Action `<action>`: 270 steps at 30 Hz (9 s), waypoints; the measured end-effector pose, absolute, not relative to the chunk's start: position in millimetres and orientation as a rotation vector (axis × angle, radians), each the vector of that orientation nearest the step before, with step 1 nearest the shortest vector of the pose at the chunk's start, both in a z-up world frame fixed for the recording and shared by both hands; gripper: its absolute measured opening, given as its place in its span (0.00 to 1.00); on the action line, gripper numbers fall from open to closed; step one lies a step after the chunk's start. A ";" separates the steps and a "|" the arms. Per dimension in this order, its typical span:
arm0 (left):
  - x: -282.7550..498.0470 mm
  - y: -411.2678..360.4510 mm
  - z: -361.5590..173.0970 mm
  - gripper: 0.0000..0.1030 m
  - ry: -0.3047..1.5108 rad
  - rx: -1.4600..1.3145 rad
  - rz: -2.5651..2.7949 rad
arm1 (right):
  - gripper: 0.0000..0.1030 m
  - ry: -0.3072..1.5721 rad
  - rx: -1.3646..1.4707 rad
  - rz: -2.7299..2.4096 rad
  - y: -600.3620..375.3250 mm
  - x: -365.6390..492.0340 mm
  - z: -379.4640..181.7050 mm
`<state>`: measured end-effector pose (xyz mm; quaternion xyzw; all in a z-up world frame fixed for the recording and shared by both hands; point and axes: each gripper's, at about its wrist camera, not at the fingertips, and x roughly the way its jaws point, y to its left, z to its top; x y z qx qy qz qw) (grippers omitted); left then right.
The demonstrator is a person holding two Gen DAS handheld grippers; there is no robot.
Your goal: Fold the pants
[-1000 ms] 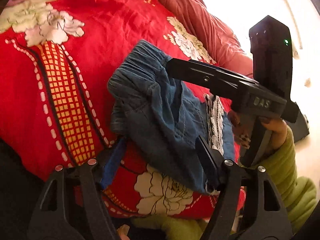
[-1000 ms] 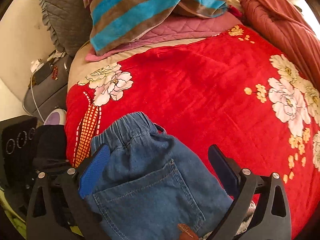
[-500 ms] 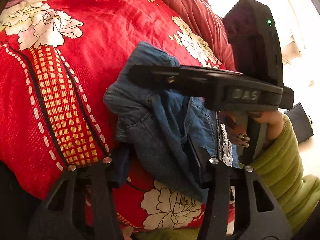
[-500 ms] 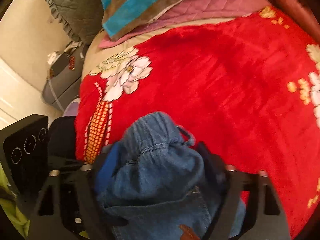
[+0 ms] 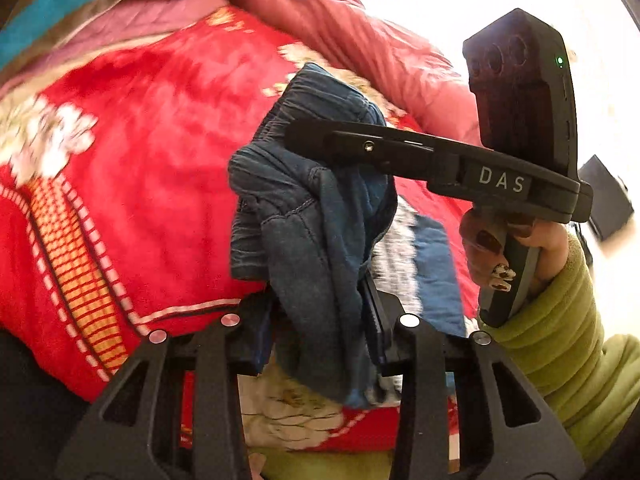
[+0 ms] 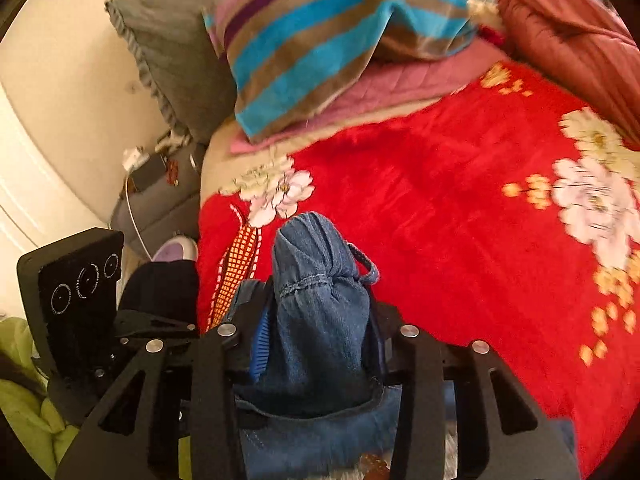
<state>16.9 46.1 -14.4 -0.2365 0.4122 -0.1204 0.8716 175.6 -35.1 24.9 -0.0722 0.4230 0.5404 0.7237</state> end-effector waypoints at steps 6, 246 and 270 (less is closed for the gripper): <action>23.8 9.0 -4.4 0.27 0.866 -0.406 -0.309 | 0.36 0.891 -0.097 1.141 -92.7 166.9 35.3; 169.2 -61.7 -4.1 0.26 0.826 -0.070 -0.218 | 0.21 0.807 0.043 0.560 -217.1 196.7 -15.0; 154.8 -53.4 -36.6 0.52 0.905 -0.094 -0.184 | 0.59 0.956 0.044 0.383 -234.7 187.1 -56.9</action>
